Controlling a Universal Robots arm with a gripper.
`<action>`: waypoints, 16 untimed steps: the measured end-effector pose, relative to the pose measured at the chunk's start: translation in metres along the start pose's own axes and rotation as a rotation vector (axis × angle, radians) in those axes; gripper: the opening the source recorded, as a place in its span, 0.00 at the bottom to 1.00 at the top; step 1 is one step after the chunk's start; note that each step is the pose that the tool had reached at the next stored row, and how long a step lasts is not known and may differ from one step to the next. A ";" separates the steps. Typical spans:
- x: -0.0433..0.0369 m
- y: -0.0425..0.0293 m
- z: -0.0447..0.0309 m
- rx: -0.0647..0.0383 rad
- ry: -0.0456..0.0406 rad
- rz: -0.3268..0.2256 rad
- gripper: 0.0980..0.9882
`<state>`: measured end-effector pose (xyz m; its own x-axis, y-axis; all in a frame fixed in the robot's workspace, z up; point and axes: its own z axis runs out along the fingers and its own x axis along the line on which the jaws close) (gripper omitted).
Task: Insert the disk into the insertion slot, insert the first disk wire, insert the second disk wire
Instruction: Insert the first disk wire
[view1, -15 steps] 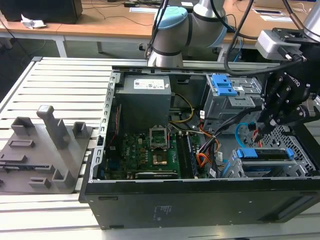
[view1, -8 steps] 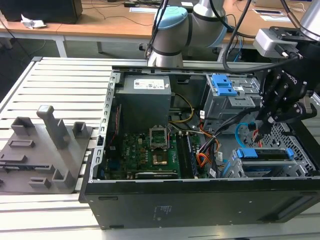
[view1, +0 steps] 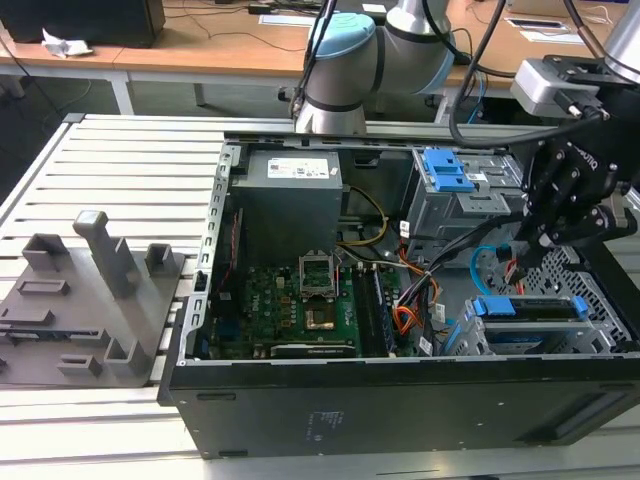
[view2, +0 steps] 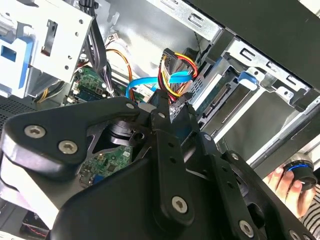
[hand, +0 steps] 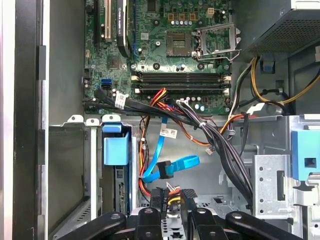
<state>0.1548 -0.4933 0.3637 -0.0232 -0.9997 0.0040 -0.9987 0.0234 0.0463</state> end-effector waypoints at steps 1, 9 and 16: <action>0.0001 -0.0001 -0.0001 0.000 0.0002 0.000 0.23; 0.0000 -0.0003 0.0002 0.002 0.0513 0.016 0.45; 0.0002 0.0001 0.0145 0.002 0.0674 0.031 0.45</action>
<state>0.1540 -0.4935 0.3492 -0.0513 -0.9960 0.0727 -0.9976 0.0545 0.0433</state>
